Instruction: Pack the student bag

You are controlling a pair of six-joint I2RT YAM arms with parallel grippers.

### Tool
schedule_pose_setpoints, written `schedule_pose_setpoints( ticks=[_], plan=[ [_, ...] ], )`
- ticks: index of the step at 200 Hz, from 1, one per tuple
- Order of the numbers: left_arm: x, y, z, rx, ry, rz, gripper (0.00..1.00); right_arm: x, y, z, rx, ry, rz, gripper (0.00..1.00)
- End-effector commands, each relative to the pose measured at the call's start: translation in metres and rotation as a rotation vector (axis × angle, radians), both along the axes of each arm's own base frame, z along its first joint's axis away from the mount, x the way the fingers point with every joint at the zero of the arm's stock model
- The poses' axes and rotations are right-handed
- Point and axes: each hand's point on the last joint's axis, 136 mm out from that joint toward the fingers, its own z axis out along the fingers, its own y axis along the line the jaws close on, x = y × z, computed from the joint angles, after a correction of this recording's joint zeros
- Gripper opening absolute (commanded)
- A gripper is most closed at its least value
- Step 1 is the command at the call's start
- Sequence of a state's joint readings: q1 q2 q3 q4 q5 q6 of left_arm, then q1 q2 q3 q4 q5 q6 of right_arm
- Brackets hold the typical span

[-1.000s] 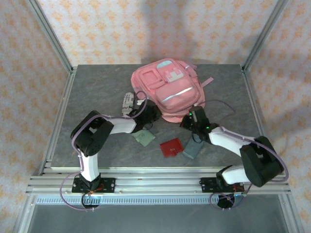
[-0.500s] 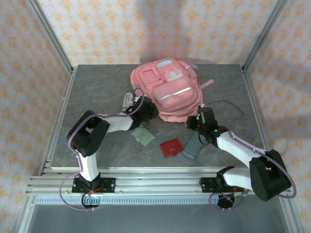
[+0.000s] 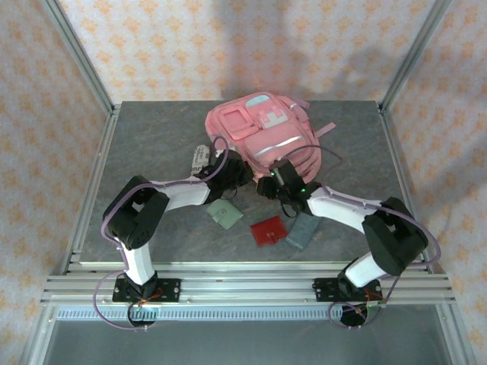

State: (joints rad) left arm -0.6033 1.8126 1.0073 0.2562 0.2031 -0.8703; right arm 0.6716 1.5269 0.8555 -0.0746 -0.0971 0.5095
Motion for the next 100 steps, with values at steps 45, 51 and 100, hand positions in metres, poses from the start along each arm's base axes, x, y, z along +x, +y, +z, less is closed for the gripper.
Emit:
schedule_pose_setpoints(
  ticks=[45, 51, 100],
  plan=[
    [0.006, -0.025, 0.051, -0.098, -0.102, -0.046, 0.00, 0.027, -0.020, -0.014, -0.188, 0.007, -0.162, 0.36],
    [0.007, -0.025, 0.052, -0.099, -0.104, -0.045, 0.00, 0.028, -0.019, -0.018, -0.201, 0.013, -0.158, 0.35],
    [0.010, -0.027, 0.058, -0.110, -0.117, -0.040, 0.00, 0.028, -0.020, -0.034, -0.238, 0.020, -0.139, 0.15]
  ],
)
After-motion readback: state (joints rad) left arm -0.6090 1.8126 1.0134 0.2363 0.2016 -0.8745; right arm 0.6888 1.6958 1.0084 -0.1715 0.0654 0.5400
